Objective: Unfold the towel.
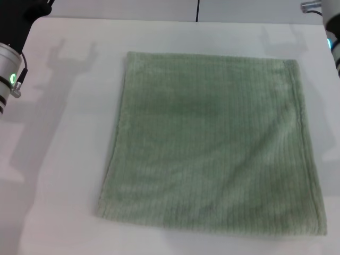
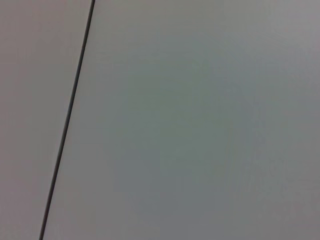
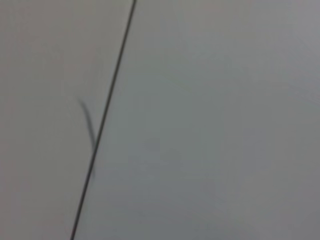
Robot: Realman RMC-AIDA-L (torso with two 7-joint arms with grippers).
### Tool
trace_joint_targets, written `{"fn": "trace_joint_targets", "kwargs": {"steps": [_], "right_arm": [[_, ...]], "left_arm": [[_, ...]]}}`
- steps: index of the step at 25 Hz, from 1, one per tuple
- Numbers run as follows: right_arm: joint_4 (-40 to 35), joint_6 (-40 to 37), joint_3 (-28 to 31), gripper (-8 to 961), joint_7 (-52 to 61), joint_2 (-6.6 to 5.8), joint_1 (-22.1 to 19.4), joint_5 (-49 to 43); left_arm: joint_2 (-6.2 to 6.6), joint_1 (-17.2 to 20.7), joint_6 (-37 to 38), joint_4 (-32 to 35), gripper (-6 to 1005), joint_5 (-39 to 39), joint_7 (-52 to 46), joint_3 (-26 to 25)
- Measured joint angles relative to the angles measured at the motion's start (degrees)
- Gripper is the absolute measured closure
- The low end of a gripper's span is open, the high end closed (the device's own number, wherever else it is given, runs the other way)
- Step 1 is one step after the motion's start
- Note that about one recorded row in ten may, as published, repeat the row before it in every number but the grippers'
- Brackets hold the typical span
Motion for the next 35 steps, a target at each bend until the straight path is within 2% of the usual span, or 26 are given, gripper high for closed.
{"fn": "trace_joint_targets", "kwargs": {"steps": [1,2,5,13,21,35], "right_arm": [[0.00,0.00,0.00,238,0.00,0.00,0.00,0.00],[-3.16,-4.97,-1.87,238,4.19,0.06,0.67,0.00],[-6.34,-8.61,-4.51,239,9.00,-0.01,1.45,0.00],[-11.32,-9.35,-6.75,238,10.40,0.09,3.24,0.00],[-13.22,-9.95,-7.20,238,10.50,0.32,3.22,0.00],[-20.58,-13.50,-6.66,238,17.04,0.29,5.35,0.31]], "left_arm": [[-0.02,0.16,0.37,-0.12,140,0.00,-0.05,0.16],[-0.02,0.28,0.54,-0.15,140,-0.01,-0.13,0.24],[-0.05,0.63,0.98,-0.18,140,-0.02,-0.43,0.42],[-0.12,0.49,1.52,-0.91,140,0.09,-0.46,0.58],[-0.11,0.65,2.01,-0.95,140,-0.01,-0.12,1.34],[-0.11,-3.06,2.06,-4.94,140,-0.14,0.05,0.72]]}}
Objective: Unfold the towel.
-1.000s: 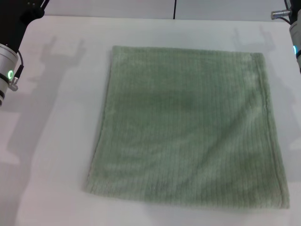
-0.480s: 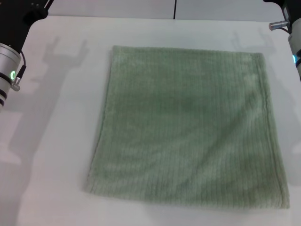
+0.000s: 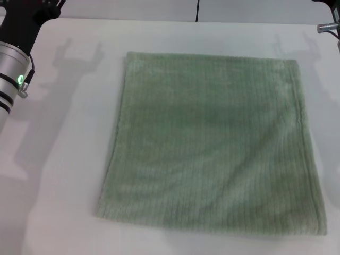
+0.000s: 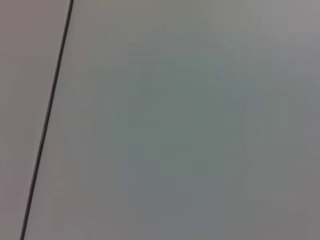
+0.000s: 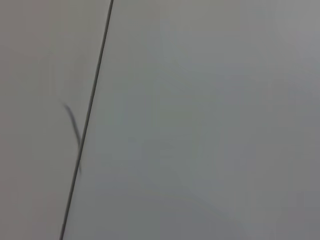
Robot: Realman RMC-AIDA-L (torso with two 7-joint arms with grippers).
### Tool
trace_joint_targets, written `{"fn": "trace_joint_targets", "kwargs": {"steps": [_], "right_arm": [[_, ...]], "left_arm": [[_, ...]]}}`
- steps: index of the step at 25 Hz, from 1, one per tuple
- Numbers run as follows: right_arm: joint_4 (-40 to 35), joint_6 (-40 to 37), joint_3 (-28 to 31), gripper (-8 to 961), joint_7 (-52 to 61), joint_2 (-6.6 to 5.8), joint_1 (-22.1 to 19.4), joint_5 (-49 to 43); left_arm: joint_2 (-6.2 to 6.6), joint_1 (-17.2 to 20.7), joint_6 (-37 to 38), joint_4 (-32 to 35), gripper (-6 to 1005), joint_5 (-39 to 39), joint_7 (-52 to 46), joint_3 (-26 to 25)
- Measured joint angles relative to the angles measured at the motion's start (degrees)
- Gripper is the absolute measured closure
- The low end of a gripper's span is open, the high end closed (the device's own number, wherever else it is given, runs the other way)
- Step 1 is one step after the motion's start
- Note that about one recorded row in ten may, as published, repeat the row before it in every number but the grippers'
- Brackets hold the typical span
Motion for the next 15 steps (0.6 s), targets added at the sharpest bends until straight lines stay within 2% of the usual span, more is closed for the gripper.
{"fn": "trace_joint_targets", "kwargs": {"steps": [7,10,15], "right_arm": [[-1.00,-0.03,-0.23,238,0.02,-0.09,0.73,-0.21],[-2.67,0.12,-0.13,238,0.01,-0.26,1.99,-0.24],[-3.57,0.33,0.02,238,0.03,-0.30,2.85,-0.27]], "left_arm": [[-0.19,-1.13,-0.23,-1.60,140,-0.17,0.01,0.00],[-0.26,-2.60,-0.47,-4.46,140,-2.12,-0.17,0.11],[-0.27,-2.72,-0.48,-4.90,140,-2.66,-0.34,0.39]]}}
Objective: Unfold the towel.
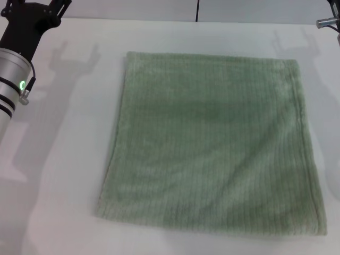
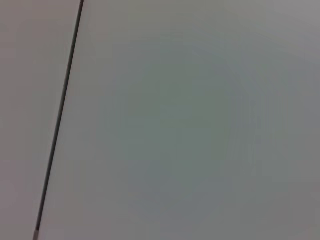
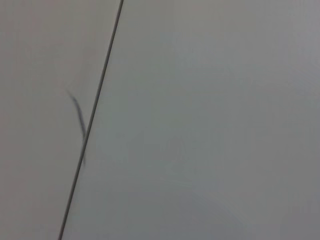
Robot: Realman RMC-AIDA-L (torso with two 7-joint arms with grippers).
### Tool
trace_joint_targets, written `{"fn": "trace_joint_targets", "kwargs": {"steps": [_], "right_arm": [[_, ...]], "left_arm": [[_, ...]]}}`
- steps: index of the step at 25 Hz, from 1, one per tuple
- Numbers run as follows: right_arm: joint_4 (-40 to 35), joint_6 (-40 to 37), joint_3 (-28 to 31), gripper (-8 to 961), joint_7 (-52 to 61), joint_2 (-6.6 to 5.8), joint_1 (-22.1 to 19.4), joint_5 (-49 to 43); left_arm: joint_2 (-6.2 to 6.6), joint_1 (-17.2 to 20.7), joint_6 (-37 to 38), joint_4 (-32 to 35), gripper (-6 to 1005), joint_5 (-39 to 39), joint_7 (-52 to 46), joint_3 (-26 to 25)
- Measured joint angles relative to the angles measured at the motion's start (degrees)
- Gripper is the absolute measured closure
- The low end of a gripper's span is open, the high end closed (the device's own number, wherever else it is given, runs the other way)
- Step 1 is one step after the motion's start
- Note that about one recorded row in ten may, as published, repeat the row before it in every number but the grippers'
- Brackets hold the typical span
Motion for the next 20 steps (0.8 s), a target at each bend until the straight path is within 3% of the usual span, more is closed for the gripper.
{"fn": "trace_joint_targets", "kwargs": {"steps": [20], "right_arm": [[-0.10,-0.10,0.02,239,0.00,-0.17,1.11,-0.04]], "left_arm": [[0.00,1.14,0.45,-0.20,140,0.12,0.19,2.42]]}}
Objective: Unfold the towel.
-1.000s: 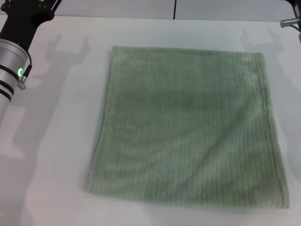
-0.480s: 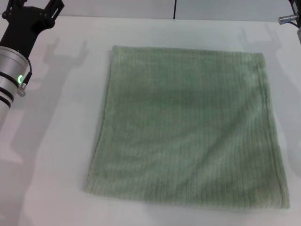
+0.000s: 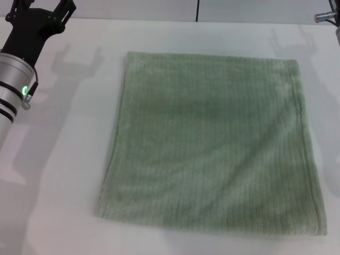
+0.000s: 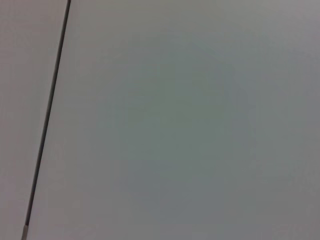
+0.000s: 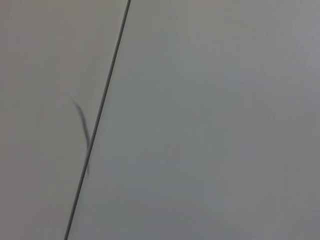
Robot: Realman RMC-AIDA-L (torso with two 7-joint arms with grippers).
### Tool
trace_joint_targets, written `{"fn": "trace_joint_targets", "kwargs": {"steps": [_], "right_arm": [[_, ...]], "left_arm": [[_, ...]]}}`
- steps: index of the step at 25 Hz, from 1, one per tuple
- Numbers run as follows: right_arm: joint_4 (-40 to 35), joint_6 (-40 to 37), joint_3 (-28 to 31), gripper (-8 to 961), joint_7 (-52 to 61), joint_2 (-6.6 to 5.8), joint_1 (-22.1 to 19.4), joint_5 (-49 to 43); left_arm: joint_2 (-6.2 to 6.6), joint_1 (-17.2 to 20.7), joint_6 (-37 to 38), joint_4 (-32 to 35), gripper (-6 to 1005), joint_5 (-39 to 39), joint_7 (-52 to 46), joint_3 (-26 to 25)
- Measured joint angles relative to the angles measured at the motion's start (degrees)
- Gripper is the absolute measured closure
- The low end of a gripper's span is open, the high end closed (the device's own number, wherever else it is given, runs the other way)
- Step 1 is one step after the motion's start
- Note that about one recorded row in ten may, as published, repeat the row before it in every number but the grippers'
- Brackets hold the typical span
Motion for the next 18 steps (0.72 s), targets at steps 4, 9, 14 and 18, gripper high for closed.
{"fn": "trace_joint_targets", "kwargs": {"steps": [4,9,14,18], "right_arm": [[0.01,0.11,0.01,239,0.00,0.00,0.29,0.00],[0.00,-0.04,0.01,239,0.00,0.00,0.40,0.00],[0.00,-0.12,0.01,239,0.00,0.07,0.25,0.01],[0.11,-0.17,0.01,239,0.00,0.17,0.07,0.16]], "left_arm": [[0.00,-0.07,0.03,0.04,140,-0.25,-0.29,0.01],[0.00,-0.32,-0.02,0.01,140,-0.28,-0.29,0.01],[0.00,-0.55,-0.25,0.02,140,-0.21,-0.26,0.00],[0.00,-0.50,-0.41,-0.04,140,-0.32,-0.27,0.01]]}}
